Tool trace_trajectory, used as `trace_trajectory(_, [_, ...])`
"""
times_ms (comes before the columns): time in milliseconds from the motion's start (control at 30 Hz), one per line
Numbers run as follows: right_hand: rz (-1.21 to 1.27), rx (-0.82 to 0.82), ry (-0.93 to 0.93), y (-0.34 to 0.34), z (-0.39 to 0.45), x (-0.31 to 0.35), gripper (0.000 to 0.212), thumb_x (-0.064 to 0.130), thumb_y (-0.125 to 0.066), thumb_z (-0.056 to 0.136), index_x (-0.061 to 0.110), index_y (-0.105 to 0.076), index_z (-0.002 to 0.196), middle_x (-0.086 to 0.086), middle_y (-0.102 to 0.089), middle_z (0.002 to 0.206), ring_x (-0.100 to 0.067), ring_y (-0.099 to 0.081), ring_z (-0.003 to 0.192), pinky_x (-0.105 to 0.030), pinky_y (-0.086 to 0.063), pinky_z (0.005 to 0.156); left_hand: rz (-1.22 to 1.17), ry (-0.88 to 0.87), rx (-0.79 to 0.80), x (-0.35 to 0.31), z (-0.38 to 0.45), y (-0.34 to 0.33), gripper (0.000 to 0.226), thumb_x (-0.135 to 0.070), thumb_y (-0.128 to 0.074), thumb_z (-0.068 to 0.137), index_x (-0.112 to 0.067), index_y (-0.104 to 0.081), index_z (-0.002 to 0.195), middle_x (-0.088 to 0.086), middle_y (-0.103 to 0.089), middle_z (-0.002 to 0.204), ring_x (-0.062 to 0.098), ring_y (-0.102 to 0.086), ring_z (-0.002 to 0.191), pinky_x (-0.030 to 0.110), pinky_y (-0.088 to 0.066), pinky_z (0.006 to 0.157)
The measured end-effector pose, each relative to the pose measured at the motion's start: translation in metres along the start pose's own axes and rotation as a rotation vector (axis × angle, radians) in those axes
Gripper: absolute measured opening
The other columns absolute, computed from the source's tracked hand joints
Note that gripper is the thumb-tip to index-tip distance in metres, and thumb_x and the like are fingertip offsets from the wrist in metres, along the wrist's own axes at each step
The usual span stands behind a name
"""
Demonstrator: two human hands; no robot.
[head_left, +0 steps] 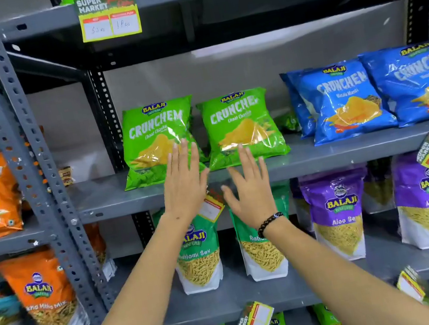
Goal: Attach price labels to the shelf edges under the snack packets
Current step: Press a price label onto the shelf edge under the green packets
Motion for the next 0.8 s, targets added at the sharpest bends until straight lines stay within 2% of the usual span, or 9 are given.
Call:
trace_trajectory(167, [-0.009, 0.092, -0.121, -0.026, -0.028, 0.006, 0.029, 0.019, -0.068, 0.079, 0.003, -0.062, 0.102, -0.029, -0.028, 0.147, -0.044, -0.026, 0.136, -0.066, -0.023, 0.107, -0.019, -0.053, 0.105, 0.024, -0.015, -0.004, 0.036, -0.019, -0.055, 0.091, -0.003, -0.053, 0.123, 0.025, -0.039, 0.144, 0.042, -0.026, 0.137, 0.048, -0.02, 0.115])
trace_trajectory(267, [0.007, 0.033, -0.198, -0.032, -0.024, 0.006, 0.02, 0.018, -0.07, 0.078, 0.004, -0.064, 0.09, -0.029, -0.03, 0.146, -0.043, -0.027, 0.136, -0.065, -0.021, 0.108, -0.08, -0.036, 0.078, 0.025, -0.014, -0.002, 0.025, -0.013, -0.062, 0.086, -0.002, -0.063, 0.108, 0.024, -0.046, 0.138, 0.042, -0.033, 0.134, 0.046, -0.022, 0.113])
trace_trajectory(333, [0.046, 0.048, -0.251, -0.037, -0.024, 0.008, 0.019, 0.02, -0.069, 0.08, 0.005, -0.064, 0.089, -0.026, -0.025, 0.149, -0.04, -0.021, 0.14, -0.061, -0.016, 0.112, -0.109, -0.018, 0.064, 0.024, -0.012, -0.002, 0.018, -0.011, -0.066, 0.083, -0.003, -0.068, 0.098, 0.022, -0.049, 0.137, 0.041, -0.036, 0.133, 0.042, -0.021, 0.112])
trace_trajectory(433, [0.099, 0.055, -0.288, -0.04, -0.021, 0.005, 0.017, 0.02, -0.064, 0.084, 0.004, -0.065, 0.088, -0.023, -0.021, 0.152, -0.036, -0.014, 0.142, -0.057, -0.009, 0.117, -0.18, 0.0, 0.032, 0.023, -0.01, 0.001, 0.011, -0.011, -0.067, 0.081, -0.003, -0.07, 0.088, 0.019, -0.051, 0.136, 0.039, -0.038, 0.132, 0.041, -0.022, 0.113])
trace_trajectory(533, [0.122, 0.054, -0.271, -0.035, -0.016, 0.001, 0.016, 0.017, -0.061, 0.087, 0.003, -0.067, 0.083, -0.021, -0.026, 0.15, -0.035, -0.014, 0.142, -0.055, -0.003, 0.117, -0.253, 0.02, 0.027, 0.023, -0.01, 0.005, 0.007, -0.009, -0.066, 0.082, -0.002, -0.07, 0.08, 0.019, -0.055, 0.132, 0.037, -0.04, 0.131, 0.044, -0.026, 0.114])
trace_trajectory(700, [0.105, 0.118, -0.16, -0.026, -0.011, -0.001, 0.015, 0.012, -0.058, 0.087, 0.0, -0.067, 0.085, -0.019, -0.043, 0.142, -0.038, -0.022, 0.139, -0.052, -0.002, 0.117, -0.327, 0.015, 0.023, 0.021, -0.024, 0.003, 0.008, -0.003, -0.062, 0.083, -0.001, -0.064, 0.075, 0.017, -0.064, 0.12, 0.032, -0.046, 0.128, 0.042, -0.03, 0.112])
trace_trajectory(800, [0.101, 0.167, -0.112, -0.019, -0.004, -0.006, 0.012, 0.011, -0.057, 0.087, 0.002, -0.065, 0.086, -0.015, -0.052, 0.134, -0.033, -0.033, 0.135, -0.05, -0.003, 0.118, -0.434, 0.1, 0.011, 0.027, -0.036, -0.003, 0.009, -0.005, -0.06, 0.084, -0.004, -0.059, 0.075, 0.014, -0.062, 0.124, 0.028, -0.041, 0.132, 0.042, -0.028, 0.114])
Point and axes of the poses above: each hand's wrist, its own z-axis towards the middle knuckle, its own y-axis out of the back of the hand, x = y × z, the point moved 2 cm from there along z, towards the middle knuckle
